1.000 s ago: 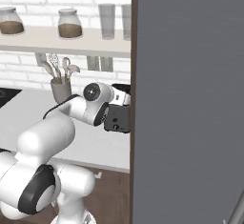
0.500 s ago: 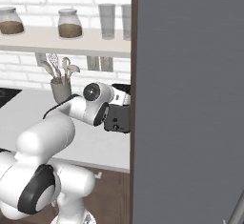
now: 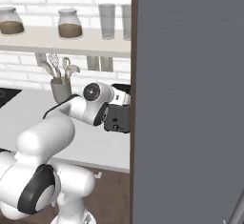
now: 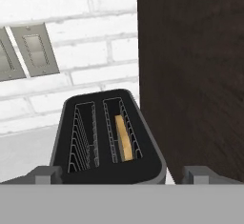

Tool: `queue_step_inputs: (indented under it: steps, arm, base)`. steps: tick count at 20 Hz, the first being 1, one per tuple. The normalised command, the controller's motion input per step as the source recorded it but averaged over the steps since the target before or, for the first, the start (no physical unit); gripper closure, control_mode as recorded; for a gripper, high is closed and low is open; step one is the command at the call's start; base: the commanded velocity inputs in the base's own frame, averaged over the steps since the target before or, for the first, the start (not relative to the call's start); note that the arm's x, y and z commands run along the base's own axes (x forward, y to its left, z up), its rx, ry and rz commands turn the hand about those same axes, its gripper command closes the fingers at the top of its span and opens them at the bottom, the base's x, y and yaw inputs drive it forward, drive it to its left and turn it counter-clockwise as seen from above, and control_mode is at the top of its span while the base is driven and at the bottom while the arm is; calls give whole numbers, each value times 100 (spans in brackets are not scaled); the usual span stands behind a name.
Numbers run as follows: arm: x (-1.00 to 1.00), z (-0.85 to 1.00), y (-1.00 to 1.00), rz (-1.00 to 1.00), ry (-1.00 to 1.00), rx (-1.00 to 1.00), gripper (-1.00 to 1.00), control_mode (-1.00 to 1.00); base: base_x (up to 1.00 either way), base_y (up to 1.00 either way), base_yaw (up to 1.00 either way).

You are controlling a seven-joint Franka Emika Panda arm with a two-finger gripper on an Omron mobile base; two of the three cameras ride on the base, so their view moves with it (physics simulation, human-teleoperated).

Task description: Start the toaster. Once the lever pops up, take the bread to the plate on the dining counter.

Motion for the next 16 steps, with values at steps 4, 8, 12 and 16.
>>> queue_step_inputs:
  steps: [4,8,12,16]
  arm:
    - [0,0,0,0,0,0,-100,-100]
    - [0,0,0,0,0,0,-100,-100]
    - [0,0,0,0,0,0,-100,-100]
    - [0,0,0,0,0,0,-100,-100]
  base:
    - [0,0,0]
    - [0,0,0]
    - [0,0,0]
    - [0,0,0]
